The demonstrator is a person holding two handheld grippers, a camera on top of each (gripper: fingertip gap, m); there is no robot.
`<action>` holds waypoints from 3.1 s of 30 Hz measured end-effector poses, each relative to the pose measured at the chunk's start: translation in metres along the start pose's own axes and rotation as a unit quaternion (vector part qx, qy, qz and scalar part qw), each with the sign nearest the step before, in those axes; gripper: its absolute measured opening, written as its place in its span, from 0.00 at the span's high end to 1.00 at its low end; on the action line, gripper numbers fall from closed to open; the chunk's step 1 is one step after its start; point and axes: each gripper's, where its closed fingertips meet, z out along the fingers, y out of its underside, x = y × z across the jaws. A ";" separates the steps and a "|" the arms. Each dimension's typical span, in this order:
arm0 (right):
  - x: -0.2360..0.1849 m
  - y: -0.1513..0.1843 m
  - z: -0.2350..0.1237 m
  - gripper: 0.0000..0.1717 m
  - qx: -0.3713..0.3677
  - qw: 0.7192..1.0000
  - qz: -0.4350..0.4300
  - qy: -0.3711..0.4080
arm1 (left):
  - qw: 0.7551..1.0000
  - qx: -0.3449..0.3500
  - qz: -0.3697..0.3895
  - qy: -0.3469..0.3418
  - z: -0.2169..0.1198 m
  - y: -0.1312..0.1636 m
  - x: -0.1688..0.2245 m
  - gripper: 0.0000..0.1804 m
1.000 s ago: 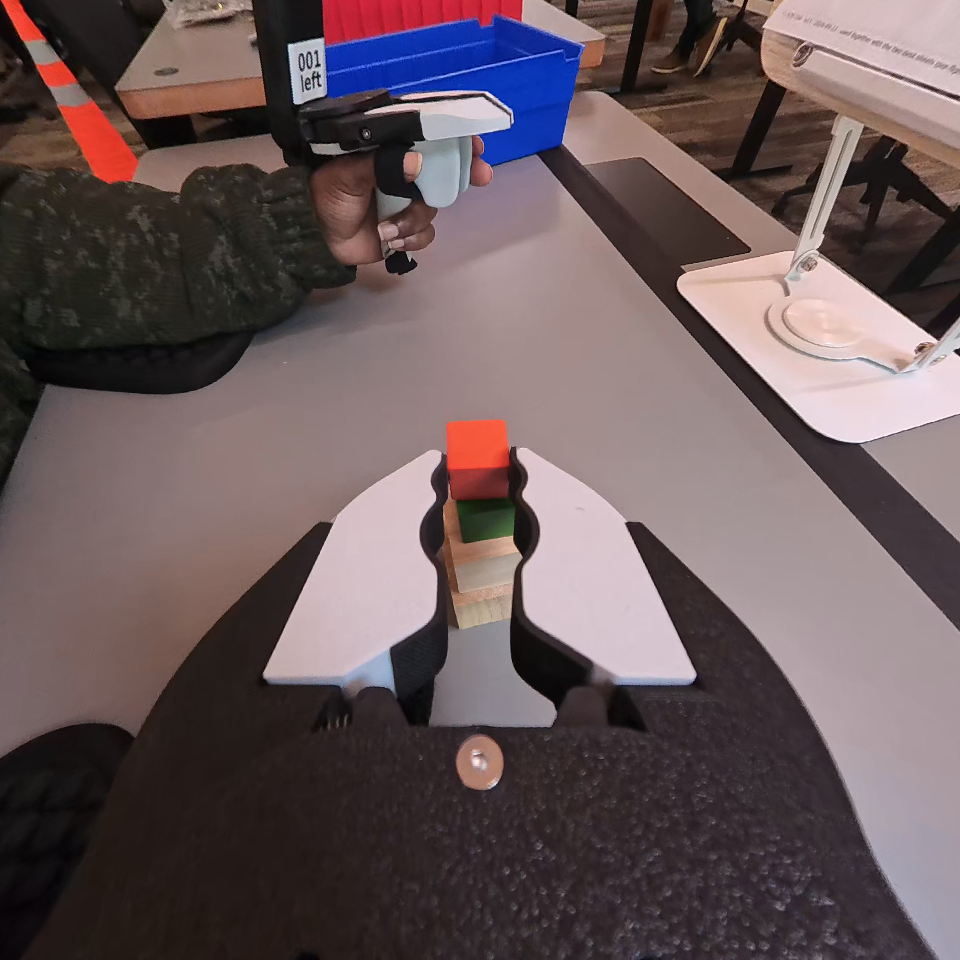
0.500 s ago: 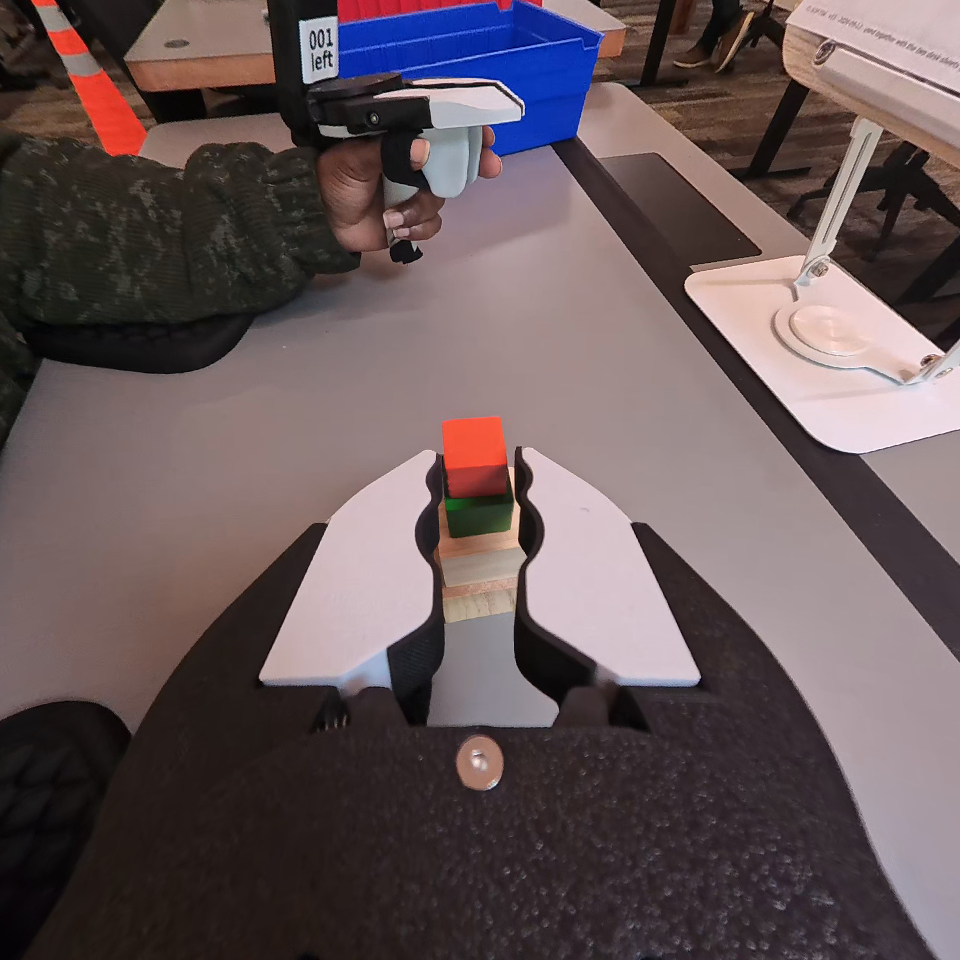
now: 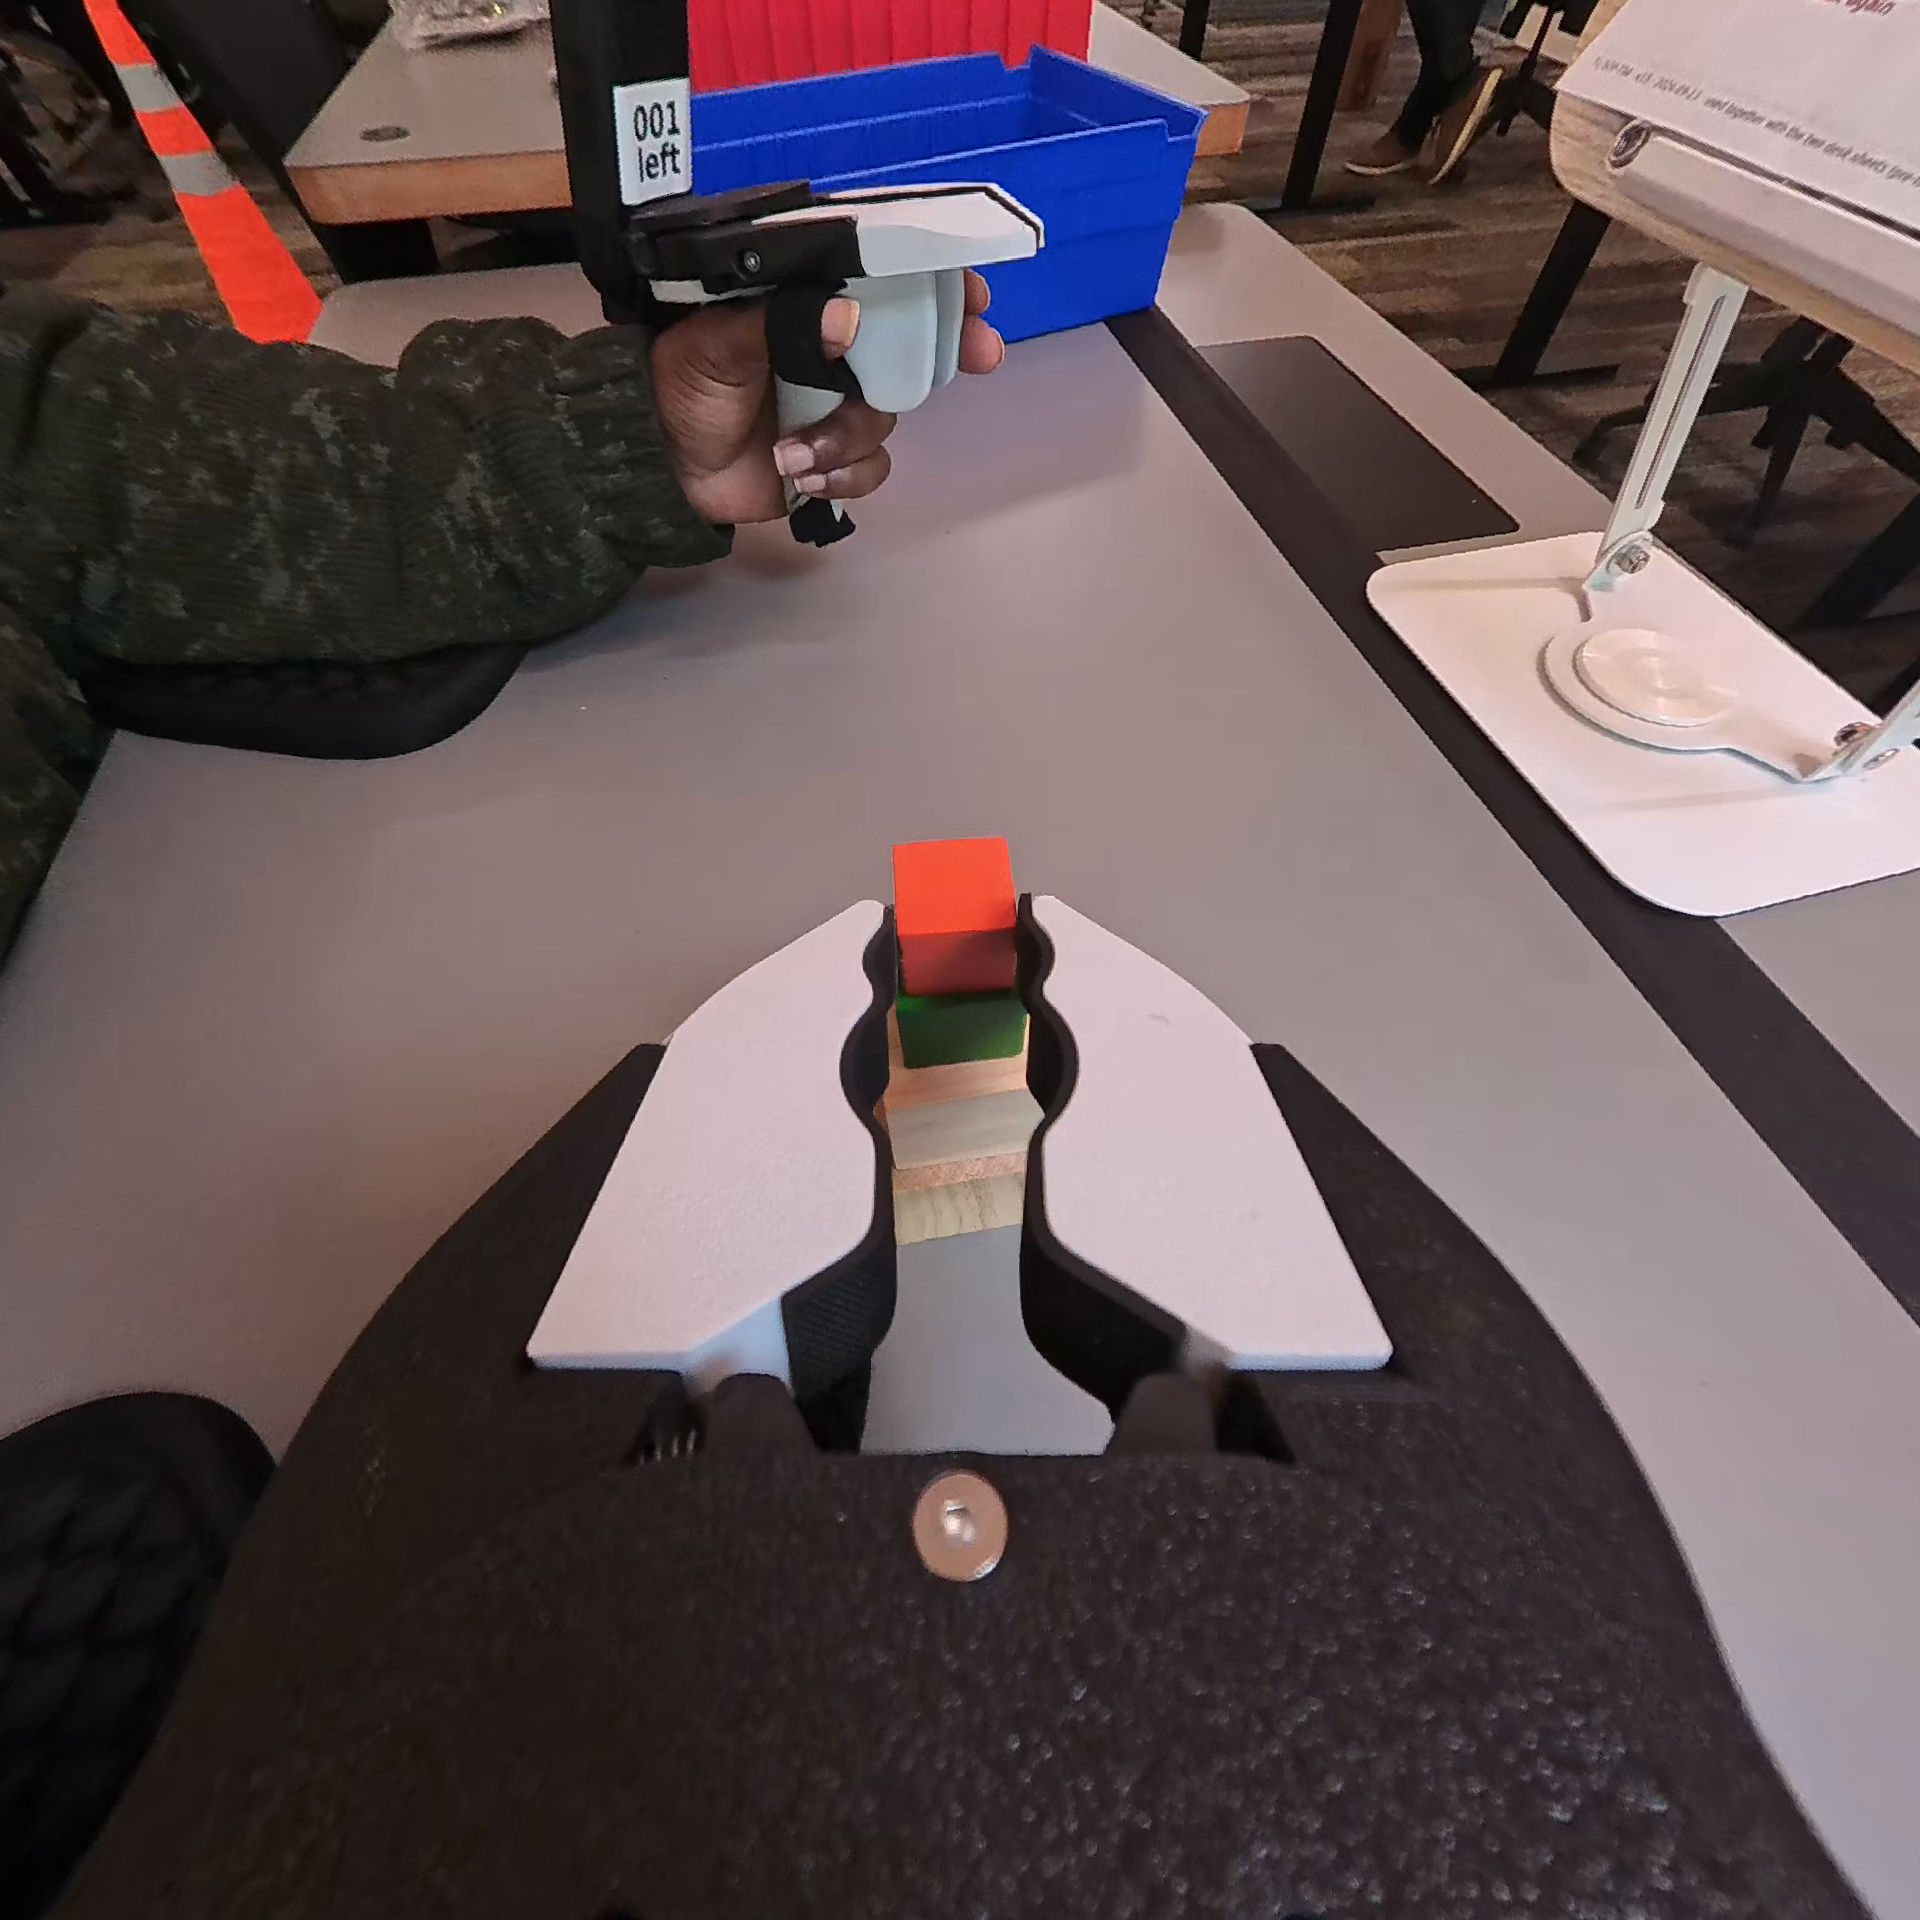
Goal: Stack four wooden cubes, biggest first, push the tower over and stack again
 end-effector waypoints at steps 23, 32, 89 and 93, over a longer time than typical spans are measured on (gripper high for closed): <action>0.022 -0.022 -0.039 0.93 0.084 0.979 0.024 0.183 | 0.999 -0.023 0.003 -0.024 -0.002 -0.001 -0.005 1.00; 0.039 0.042 -0.065 1.00 0.041 0.880 0.127 0.455 | 0.996 -0.019 0.009 -0.085 -0.010 -0.023 -0.008 1.00; 0.112 0.019 -0.150 1.00 0.216 0.789 0.143 0.557 | 0.984 -0.166 0.035 0.059 -0.007 0.052 0.090 0.78; 0.110 0.014 -0.132 1.00 0.199 0.807 0.123 0.542 | 0.965 -0.234 0.046 0.110 0.013 0.091 0.139 0.62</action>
